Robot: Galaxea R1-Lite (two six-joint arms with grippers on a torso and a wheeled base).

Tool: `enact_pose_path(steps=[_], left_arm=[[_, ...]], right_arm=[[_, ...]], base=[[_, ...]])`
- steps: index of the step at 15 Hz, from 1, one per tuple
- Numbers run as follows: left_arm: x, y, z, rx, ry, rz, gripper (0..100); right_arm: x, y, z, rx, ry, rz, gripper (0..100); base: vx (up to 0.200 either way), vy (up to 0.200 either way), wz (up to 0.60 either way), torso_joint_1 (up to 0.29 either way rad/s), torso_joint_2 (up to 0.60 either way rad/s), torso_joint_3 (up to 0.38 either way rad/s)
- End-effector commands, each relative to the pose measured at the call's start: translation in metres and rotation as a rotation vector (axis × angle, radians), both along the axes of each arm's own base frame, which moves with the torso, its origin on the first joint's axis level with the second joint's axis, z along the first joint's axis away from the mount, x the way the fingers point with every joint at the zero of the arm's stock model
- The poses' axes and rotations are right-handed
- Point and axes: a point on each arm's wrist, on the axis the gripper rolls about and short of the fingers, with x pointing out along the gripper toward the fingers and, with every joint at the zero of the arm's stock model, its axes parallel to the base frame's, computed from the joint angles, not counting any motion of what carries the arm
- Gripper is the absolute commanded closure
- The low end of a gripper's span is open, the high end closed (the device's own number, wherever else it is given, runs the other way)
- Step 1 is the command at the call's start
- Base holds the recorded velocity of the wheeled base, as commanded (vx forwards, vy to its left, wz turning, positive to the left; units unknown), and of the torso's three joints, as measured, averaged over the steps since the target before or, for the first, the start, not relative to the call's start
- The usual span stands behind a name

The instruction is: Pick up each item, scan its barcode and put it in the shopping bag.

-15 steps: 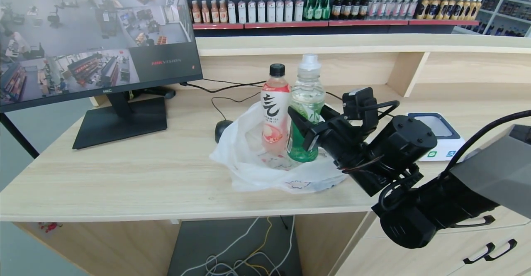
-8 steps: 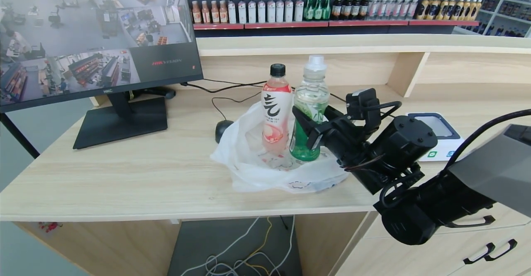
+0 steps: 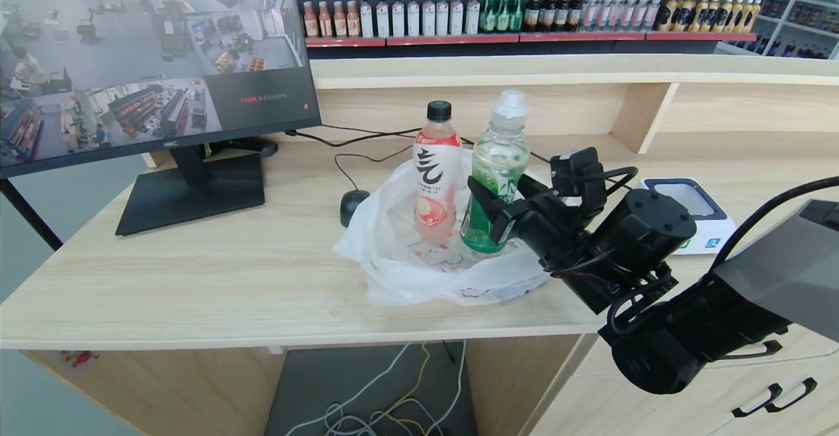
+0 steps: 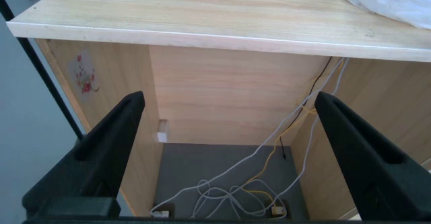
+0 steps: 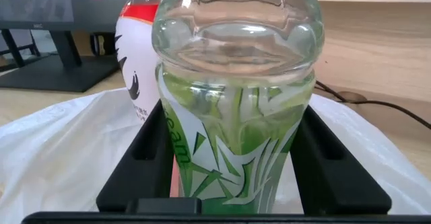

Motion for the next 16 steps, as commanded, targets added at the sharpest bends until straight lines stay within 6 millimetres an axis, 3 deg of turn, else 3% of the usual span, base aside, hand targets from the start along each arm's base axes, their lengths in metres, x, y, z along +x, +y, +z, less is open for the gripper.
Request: enact_pose_path(steps=[1, 16], left_arm=[[0.0000, 0.0000, 0.0000, 0.000, 0.000, 0.000, 0], [0.0000, 0.0000, 0.0000, 0.000, 0.000, 0.000, 0]], right_arm=[[-0.0014, -0.0005, -0.0026, -0.006, 0.010, 0.001, 100], [-0.0099, 0.0041, -0.0069, -0.018, 0.031, 0.024, 100]], base=[[0.000, 0.000, 0.00, 0.000, 0.00, 0.000], [0.000, 0.000, 0.00, 0.000, 0.00, 0.000]])
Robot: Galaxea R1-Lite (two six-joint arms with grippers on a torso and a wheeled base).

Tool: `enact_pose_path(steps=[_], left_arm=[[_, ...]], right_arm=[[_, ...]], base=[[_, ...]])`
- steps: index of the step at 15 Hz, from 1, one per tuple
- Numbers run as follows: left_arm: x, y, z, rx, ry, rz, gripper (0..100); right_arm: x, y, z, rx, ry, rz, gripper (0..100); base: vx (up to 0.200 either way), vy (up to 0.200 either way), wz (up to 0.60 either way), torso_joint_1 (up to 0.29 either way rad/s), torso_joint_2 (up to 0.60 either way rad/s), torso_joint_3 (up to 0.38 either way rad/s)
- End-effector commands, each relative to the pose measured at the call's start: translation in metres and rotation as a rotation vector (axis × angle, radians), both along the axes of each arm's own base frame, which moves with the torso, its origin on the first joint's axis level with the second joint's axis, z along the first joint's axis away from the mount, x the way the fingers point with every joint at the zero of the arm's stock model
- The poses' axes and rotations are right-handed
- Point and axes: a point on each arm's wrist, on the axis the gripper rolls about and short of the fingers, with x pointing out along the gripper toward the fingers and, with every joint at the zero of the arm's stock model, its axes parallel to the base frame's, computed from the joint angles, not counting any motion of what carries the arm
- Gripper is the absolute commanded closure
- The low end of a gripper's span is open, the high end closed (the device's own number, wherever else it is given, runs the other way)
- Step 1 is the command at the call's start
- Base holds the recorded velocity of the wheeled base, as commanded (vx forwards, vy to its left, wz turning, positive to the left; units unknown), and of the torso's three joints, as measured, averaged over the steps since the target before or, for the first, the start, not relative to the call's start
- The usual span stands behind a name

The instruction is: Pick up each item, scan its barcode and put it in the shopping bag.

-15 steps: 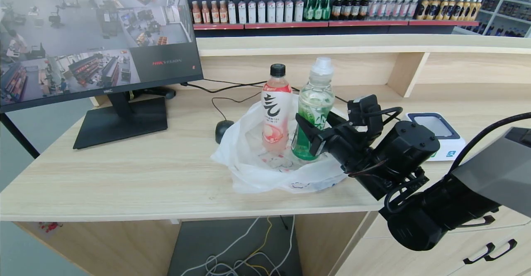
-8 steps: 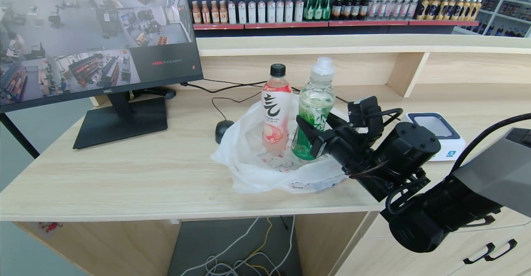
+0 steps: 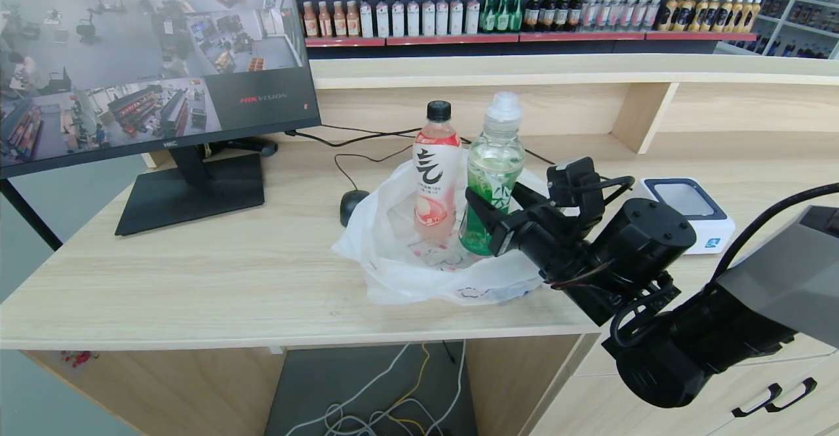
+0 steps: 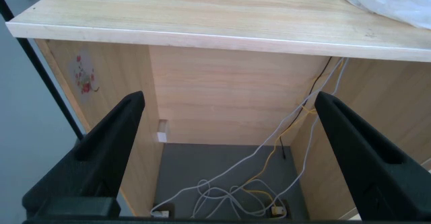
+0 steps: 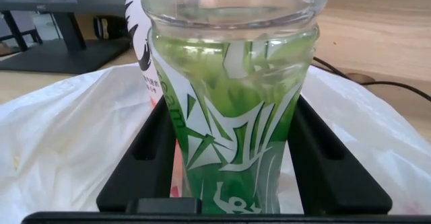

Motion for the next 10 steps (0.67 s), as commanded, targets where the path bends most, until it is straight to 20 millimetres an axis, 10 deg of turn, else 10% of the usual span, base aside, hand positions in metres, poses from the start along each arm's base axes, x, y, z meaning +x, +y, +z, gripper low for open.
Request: enact_pose_path(steps=[1, 10], left_arm=[[0.0000, 0.0000, 0.0000, 0.000, 0.000, 0.000, 0], [0.0000, 0.0000, 0.0000, 0.000, 0.000, 0.000, 0]], right_arm=[[-0.0003, 0.0003, -0.0010, -0.003, 0.003, 0.002, 100], [-0.0038, 0.0026, -0.0070, -0.016, 0.023, 0.013, 100]], base=[[0.000, 0.000, 0.00, 0.000, 0.00, 0.000], [0.000, 0.000, 0.00, 0.000, 0.00, 0.000]])
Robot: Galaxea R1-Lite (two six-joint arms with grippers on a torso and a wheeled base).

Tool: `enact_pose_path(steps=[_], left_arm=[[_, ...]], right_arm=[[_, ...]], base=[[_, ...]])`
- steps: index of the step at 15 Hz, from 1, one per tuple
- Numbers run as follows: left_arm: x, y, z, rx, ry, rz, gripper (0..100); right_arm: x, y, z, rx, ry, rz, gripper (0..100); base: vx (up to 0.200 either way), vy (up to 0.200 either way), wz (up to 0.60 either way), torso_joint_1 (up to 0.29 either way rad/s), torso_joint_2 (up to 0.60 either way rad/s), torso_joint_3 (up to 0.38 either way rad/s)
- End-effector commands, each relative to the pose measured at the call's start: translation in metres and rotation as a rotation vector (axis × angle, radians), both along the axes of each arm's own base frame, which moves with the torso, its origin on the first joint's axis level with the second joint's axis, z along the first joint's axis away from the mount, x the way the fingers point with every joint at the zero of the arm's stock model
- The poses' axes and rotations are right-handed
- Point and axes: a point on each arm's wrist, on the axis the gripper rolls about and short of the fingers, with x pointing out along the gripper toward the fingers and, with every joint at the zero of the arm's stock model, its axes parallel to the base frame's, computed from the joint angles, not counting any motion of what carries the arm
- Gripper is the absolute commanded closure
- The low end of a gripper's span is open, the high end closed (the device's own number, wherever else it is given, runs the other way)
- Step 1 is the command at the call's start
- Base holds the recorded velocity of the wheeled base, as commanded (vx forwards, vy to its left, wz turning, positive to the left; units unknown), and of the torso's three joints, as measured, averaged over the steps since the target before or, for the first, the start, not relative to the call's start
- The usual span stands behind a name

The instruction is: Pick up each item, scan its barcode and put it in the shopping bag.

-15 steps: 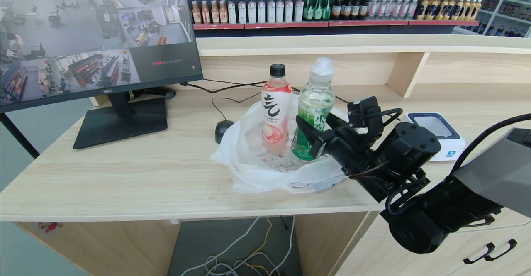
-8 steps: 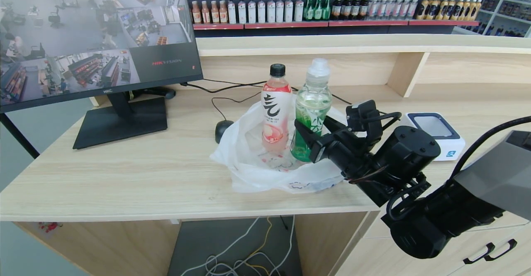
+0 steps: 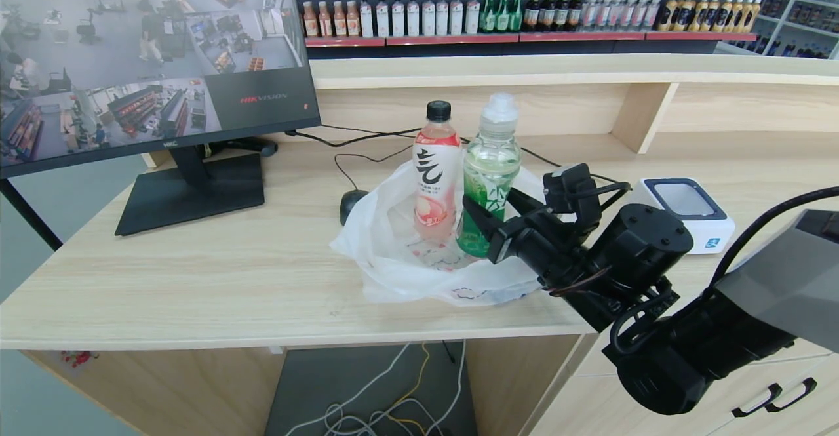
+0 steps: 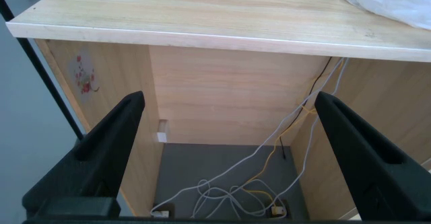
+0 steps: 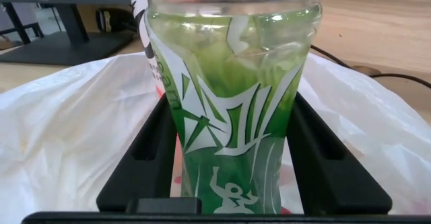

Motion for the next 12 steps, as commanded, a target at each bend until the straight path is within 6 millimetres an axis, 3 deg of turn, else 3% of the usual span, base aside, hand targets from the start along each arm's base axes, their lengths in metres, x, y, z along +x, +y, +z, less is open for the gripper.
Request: enact_pose_path(steps=[1, 8, 9, 12], left_arm=[[0.0000, 0.0000, 0.0000, 0.000, 0.000, 0.000, 0], [0.0000, 0.0000, 0.0000, 0.000, 0.000, 0.000, 0], [0.0000, 0.0000, 0.0000, 0.000, 0.000, 0.000, 0], [0.0000, 0.0000, 0.0000, 0.000, 0.000, 0.000, 0]], right_arm=[[-0.0004, 0.0003, -0.0029, -0.006, 0.008, 0.002, 100], [0.0012, 0.0014, 0.0004, 0.013, 0.002, 0.005, 100], [0.0006, 0.0010, -0.0009, 0.011, 0.008, 0.006, 0], [-0.0002, 0.0005, 0.0004, 0.025, 0.014, 0.010, 0]], base=[[0.000, 0.000, 0.00, 0.000, 0.00, 0.000], [0.000, 0.000, 0.00, 0.000, 0.00, 0.000], [0.000, 0.000, 0.00, 0.000, 0.00, 0.000], [0.000, 0.000, 0.00, 0.000, 0.00, 0.000]])
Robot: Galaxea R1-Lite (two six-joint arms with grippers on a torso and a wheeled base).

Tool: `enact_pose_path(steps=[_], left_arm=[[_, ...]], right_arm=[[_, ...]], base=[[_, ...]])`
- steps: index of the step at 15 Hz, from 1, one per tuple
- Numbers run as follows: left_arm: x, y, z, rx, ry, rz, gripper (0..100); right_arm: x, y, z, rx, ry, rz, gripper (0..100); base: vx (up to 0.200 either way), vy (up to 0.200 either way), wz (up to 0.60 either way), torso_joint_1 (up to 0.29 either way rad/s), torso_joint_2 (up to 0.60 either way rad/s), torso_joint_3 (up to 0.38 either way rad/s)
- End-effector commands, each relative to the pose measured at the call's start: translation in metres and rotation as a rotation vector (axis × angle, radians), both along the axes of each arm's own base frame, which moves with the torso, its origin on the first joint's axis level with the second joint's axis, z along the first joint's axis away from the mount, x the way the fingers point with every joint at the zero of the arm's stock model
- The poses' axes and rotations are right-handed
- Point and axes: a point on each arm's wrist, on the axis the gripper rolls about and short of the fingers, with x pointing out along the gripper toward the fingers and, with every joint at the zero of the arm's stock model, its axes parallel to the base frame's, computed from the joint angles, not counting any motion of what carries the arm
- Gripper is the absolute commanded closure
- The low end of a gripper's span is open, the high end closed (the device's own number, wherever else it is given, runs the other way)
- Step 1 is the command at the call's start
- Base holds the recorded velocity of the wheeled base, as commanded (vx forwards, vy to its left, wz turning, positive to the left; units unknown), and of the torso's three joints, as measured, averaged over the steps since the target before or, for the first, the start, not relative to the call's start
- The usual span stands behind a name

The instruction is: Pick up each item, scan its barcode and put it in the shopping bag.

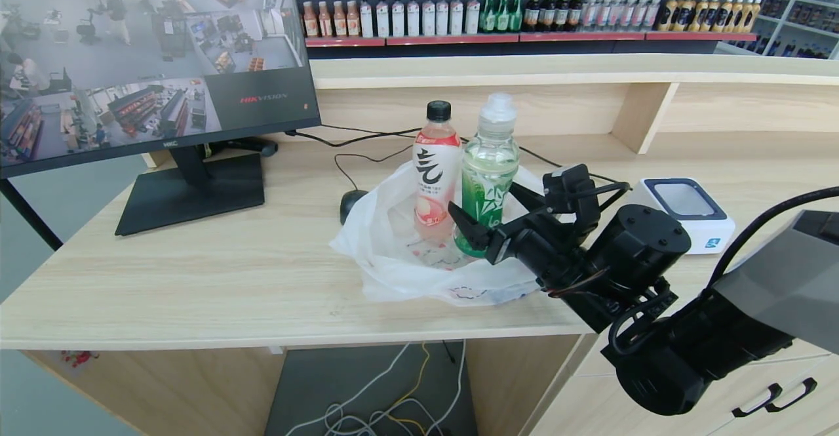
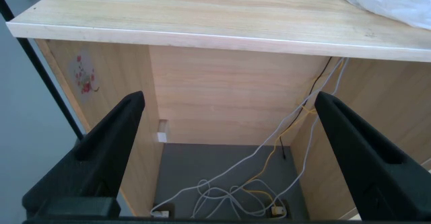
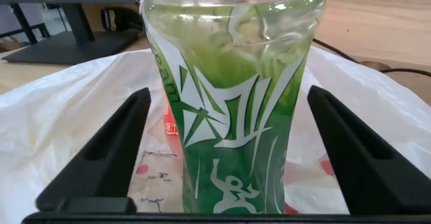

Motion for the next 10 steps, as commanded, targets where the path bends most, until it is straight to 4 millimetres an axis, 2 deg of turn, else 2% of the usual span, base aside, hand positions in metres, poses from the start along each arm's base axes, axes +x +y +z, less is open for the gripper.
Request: enact_pose_path(steps=[1, 3, 8, 10], left_arm=[[0.000, 0.000, 0.000, 0.000, 0.000, 0.000, 0], [0.000, 0.000, 0.000, 0.000, 0.000, 0.000, 0], [0.000, 0.000, 0.000, 0.000, 0.000, 0.000, 0], [0.000, 0.000, 0.000, 0.000, 0.000, 0.000, 0]], right_arm=[[-0.001, -0.001, 0.000, 0.000, 0.002, -0.001, 0], [-0.005, -0.004, 0.000, -0.003, 0.010, -0.001, 0], [-0.027, -0.020, 0.017, 0.004, -0.005, -0.007, 0], [-0.049, -0.037, 0.028, 0.008, -0.013, -0.016, 0]], base=[[0.000, 0.000, 0.00, 0.000, 0.00, 0.000], [0.000, 0.000, 0.00, 0.000, 0.00, 0.000], [0.000, 0.000, 0.00, 0.000, 0.00, 0.000], [0.000, 0.000, 0.00, 0.000, 0.00, 0.000]])
